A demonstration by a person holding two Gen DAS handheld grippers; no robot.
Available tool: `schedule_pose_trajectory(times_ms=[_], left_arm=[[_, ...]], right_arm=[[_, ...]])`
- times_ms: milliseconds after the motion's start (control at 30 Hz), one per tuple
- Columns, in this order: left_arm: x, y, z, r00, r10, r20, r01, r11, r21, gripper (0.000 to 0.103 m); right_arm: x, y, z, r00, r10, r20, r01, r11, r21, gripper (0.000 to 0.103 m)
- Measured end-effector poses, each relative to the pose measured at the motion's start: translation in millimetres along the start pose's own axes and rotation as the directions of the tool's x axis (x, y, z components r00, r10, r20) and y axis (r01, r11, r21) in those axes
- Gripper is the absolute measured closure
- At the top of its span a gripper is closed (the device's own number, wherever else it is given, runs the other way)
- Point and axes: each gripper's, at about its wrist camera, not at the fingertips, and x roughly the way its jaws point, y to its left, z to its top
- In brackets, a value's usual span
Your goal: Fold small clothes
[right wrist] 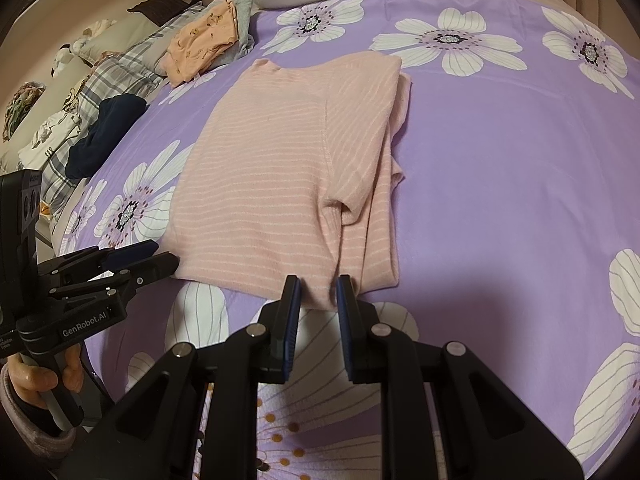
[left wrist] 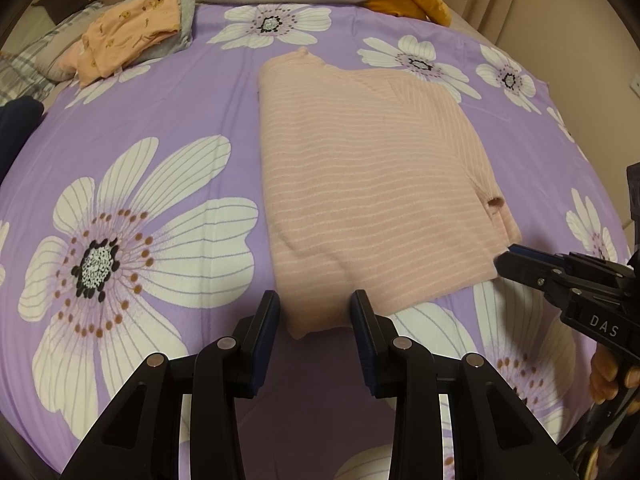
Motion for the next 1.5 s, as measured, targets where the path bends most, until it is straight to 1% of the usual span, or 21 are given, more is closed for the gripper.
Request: schedule_pose_trajectory(times_ms=[367,500,700,833,967,1100,1133,1167,1233,1500], left_arm=[[-2.5,0.8,-1.5,1.000,0.004,-0.003,-0.004,1.000,-0.003,0.068],[-4.3,0.8,-1.9,1.000,0.007,-0.008,-0.007,1.000,-0.008,0.068],[-7.9,1.0,-3.2,1.000,0.014,-0.014,-0.014,1.000,-0.016,0.068],[-10.7,0.2,-3.9,1.000,0.020,-0.014,-0.020,1.000,-0.019,0.068],[-13.6,0.2,-5.6,0.999,0.031,-0.013,-0.031,0.999,-0.020,0.068],[-18.0,0.8,-6.4,0.999,0.046,-0.007,-0.046,0.999,-0.025,0.068],[-19.7,1.4,-6.5,0.999,0.048,-0.003,-0.048,0.998,-0.028,0.066],[-20.6,1.1,-5.5,0.999,0.048,0.000,-0.048,0.998,-0.028,0.056],[-26.2,0.6,-5.2,0.998,0.054,0.018,-0.054,0.998,-0.031,0.045],[-46.8,-2.8,-0.7,0.996,0.060,0.071,-0.058,0.998,-0.027,0.044]], right_arm=[[-0.3,0.2,0.3,1.000,-0.001,-0.001,0.001,1.000,-0.001,0.084],[-2.6,0.1,-0.2,1.000,-0.002,0.000,0.002,1.000,-0.001,0.082],[-9.8,0.1,-2.1,1.000,-0.007,0.003,0.007,1.000,0.003,0.081],[-14.6,0.1,-3.3,1.000,-0.007,0.011,0.007,1.000,0.001,0.075],[-17.8,0.5,-3.3,1.000,-0.011,0.020,0.011,1.000,-0.002,0.073],[-23.7,3.1,-4.6,0.999,-0.011,0.035,0.011,1.000,-0.005,0.067],[-24.7,4.4,-4.0,0.999,-0.012,0.038,0.012,1.000,-0.007,0.066],[-26.4,5.4,-3.7,0.999,-0.013,0.042,0.013,1.000,-0.010,0.066],[-30.7,7.2,-4.0,0.999,-0.013,0.053,0.013,1.000,-0.011,0.065],[-47.6,13.0,-3.2,0.995,-0.012,0.094,0.013,1.000,-0.007,0.059]])
